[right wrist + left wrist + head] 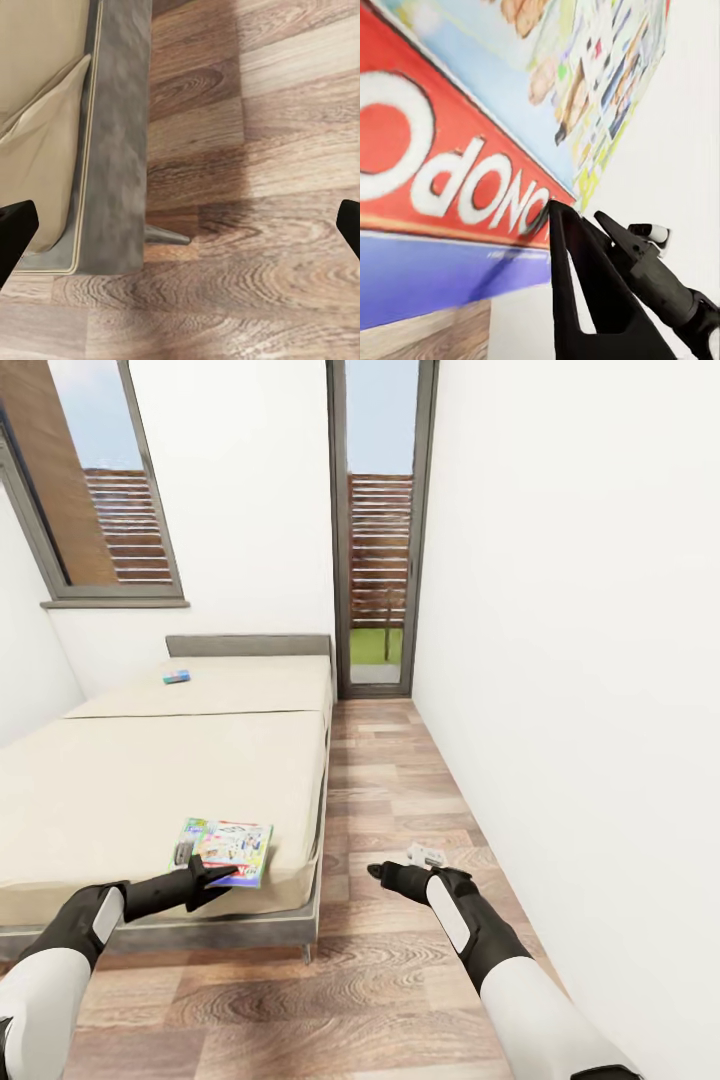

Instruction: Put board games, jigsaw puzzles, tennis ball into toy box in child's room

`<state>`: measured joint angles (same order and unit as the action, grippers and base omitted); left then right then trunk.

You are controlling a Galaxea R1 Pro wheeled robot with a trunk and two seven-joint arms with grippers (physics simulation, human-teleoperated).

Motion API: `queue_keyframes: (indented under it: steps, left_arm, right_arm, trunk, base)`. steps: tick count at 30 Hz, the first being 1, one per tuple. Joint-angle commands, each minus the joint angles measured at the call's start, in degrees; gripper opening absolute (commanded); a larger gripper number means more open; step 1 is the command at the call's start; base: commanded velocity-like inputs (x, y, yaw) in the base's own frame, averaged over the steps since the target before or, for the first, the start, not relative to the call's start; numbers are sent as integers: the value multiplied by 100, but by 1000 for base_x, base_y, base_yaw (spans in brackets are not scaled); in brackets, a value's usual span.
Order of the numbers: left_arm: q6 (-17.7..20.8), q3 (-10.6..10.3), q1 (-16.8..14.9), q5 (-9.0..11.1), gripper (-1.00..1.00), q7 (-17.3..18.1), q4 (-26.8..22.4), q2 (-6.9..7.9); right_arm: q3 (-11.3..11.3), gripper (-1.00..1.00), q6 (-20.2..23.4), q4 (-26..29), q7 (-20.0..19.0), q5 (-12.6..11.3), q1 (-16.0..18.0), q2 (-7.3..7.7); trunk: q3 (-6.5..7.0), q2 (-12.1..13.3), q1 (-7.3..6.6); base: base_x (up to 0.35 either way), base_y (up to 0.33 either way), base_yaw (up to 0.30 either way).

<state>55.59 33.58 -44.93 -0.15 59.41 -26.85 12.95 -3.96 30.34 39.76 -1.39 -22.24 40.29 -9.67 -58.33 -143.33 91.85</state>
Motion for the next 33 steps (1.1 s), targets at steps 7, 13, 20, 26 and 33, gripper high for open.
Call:
queue_keyframes:
  steps: [7,13,20,26,33]
  left_arm:
    - [-296,52,-7,-99,-100,-169,-4,0]
    - [-295,45,-7,-99,-100,-171,-4,-2]
    - [-295,44,-7,-99,-100,-172,-4,-3]
    - [-295,43,-7,-101,-100,-171,-4,-3]
    - [-253,55,-7,-109,-100,-167,-4,4]
  right_arm:
    - [1,100,25,6,-10,9,-2,0]
    - [1,100,25,6,-9,10,3,0]
    - [1,100,25,6,-8,9,1,0]
    - [1,100,25,6,-9,9,0,6]
    - [1,100,25,6,-10,9,2,9]
  trunk:
    - [150,9,-18]
    - [258,249,-149]
    - [384,530,-303]
    - [492,771,-435]
    - [617,1052,-589]
  base:
    - [0,0,0]
    - [0,0,0]
    - [0,0,0]
    - [0,0,0]
    - [0,0,0]
